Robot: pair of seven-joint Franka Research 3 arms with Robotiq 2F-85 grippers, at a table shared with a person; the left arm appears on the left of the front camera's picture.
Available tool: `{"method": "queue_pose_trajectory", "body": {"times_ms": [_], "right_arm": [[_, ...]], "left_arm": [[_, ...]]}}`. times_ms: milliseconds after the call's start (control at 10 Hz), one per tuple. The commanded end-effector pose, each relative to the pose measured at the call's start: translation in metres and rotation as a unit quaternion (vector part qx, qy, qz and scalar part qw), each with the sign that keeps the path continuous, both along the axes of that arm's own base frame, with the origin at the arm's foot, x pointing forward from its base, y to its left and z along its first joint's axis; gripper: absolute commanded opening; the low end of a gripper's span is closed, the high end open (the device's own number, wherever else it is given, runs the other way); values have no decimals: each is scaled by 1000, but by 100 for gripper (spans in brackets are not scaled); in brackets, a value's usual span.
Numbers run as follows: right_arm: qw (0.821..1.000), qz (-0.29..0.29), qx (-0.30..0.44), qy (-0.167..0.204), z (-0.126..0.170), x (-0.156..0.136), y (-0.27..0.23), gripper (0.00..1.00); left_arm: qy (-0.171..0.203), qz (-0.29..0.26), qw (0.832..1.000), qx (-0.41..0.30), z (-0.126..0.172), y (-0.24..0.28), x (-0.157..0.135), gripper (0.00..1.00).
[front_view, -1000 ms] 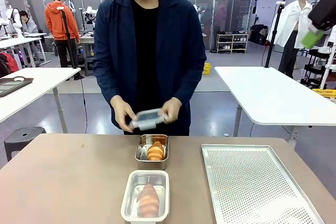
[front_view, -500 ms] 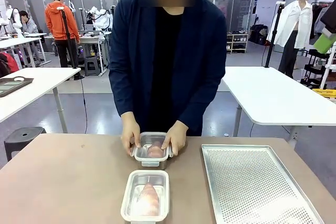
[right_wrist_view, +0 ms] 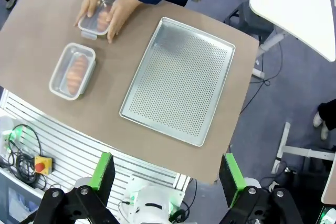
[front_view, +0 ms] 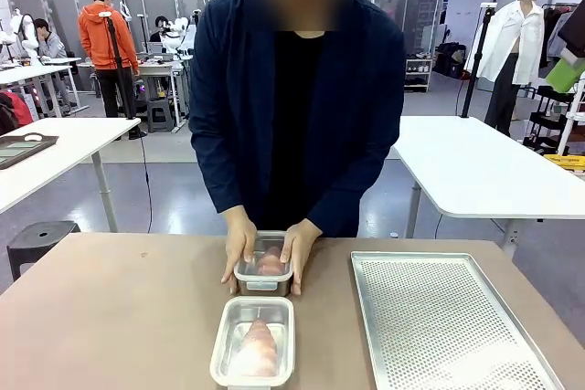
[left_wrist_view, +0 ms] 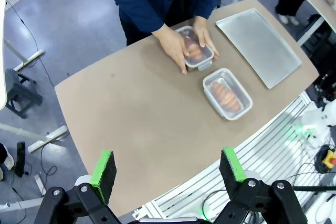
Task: Place the bread into the airtight container.
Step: Pick up a Butter Roll and place it into an empty Airtight Container.
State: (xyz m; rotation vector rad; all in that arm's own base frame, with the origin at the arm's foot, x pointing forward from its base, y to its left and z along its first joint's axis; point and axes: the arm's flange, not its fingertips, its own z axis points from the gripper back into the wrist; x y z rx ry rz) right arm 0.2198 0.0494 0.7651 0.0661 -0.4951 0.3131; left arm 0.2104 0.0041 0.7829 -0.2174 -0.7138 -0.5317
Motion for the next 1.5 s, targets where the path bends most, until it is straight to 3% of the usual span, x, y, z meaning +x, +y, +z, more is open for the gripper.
{"method": "queue_pose_trajectory", "body": {"times_ms": [0,1400], "right_arm": [[1000,2,4,-2,2,2,0,100],[1000,2,4,-2,2,2,0,100]], "left_arm": [[-1,-13,1000,-3,1,-1,0,100],[-1,-13,1000,-3,1,-1,0,100]]}}
